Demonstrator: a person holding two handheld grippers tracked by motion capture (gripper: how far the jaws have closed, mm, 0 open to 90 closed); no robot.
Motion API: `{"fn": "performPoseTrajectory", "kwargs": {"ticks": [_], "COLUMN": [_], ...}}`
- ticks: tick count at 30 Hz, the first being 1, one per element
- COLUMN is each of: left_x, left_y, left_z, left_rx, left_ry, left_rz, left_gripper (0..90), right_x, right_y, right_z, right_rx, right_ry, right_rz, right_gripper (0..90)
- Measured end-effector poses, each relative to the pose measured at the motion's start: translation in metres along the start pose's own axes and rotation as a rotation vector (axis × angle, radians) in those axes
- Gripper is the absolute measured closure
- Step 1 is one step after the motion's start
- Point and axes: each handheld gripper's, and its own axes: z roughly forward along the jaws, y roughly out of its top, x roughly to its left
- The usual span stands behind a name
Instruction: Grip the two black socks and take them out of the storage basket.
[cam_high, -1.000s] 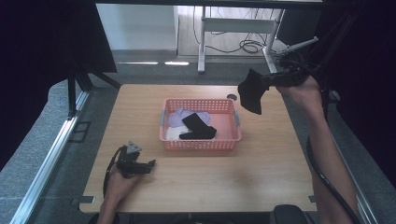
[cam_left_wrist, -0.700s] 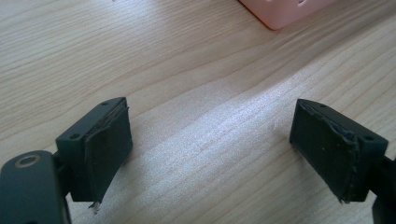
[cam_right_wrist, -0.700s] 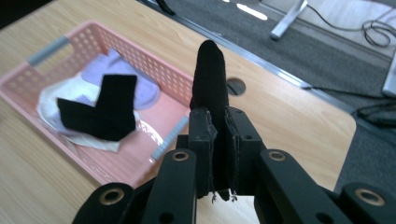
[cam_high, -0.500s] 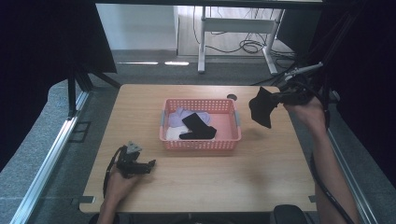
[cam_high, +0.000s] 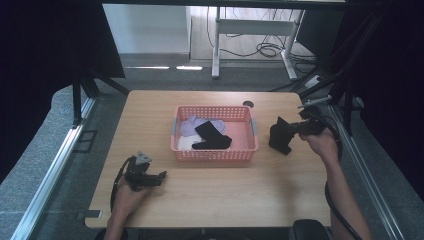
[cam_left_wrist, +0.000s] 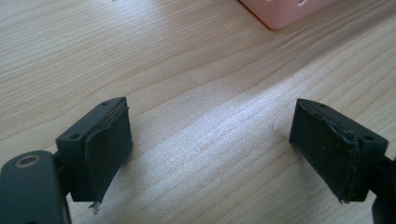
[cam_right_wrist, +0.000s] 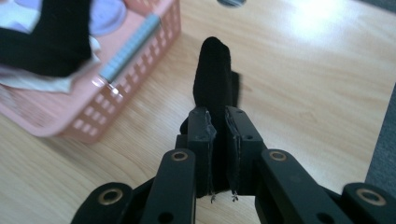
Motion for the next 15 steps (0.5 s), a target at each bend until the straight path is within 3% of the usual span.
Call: {"fn": "performPoseTrajectory", "kwargs": {"ticks": [5, 12, 15], "left_x": [0.000, 0.000, 0.000], "left_y": [0.000, 0.000, 0.000], "left_z": [0.000, 0.000, 0.000], "left_rx": [-0.001, -0.002, -0.004], "left_ry": [0.000, -0.001, -0.001], "left_rz": [-0.001, 0.000, -0.002], "left_gripper": [12.8, 12.8, 12.8], "right_x": [0.001, 0.003, 0.005], "right_y": [-0.017, -0.037, -0.043], "right_z": [0.023, 0.049, 0.055], "right_rx": [0.049, 0.098, 0.112], "right_ry": [-0.019, 0.008, 0.020], "right_rz": [-0.003, 0.022, 0.034], "right_gripper": [80.0, 78.2, 72.3]}}
